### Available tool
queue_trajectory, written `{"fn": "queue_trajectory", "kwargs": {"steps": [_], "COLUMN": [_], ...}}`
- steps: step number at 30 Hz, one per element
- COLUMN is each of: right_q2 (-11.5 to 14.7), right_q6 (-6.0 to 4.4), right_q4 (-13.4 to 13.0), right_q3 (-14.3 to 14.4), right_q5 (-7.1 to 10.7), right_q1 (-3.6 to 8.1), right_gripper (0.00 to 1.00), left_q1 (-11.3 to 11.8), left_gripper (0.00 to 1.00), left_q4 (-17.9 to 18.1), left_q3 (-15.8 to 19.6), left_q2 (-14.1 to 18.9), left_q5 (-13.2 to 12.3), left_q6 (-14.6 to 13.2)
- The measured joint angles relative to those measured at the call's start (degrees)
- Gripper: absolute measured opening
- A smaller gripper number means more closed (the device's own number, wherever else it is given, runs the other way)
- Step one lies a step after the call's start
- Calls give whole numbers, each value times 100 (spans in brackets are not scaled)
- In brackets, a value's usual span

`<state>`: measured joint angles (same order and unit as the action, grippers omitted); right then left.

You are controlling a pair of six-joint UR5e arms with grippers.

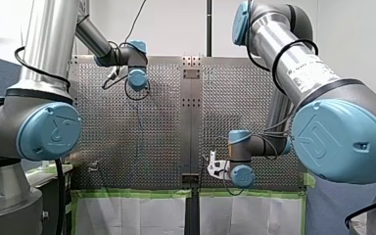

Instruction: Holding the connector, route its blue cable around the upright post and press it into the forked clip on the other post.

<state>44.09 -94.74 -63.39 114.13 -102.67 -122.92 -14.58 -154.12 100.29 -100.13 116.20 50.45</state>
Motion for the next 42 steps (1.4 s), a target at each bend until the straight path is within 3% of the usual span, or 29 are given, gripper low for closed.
{"fn": "queue_trajectory", "kwargs": {"steps": [10,18,28,42], "right_q2": [0,0,0,0], "right_q6": [-19,-20,-20,-22], "right_q4": [-28,-26,-24,-16], "right_q3": [0,-1,-4,-17], "right_q5": [1,4,6,8], "right_q1": [-22,-33,-47,-49], "right_gripper": [0,0,0,0], "left_q1": [47,71,152,72], "left_gripper": [100,100,100,100], "left_q4": [48,-33,-32,-198], "left_q3": [-84,-300,-323,-535], "left_q2": [0,-5,-10,-189], "left_q5": [-124,-67,-108,-136], "left_q6": [-52,-51,-53,-142]}}
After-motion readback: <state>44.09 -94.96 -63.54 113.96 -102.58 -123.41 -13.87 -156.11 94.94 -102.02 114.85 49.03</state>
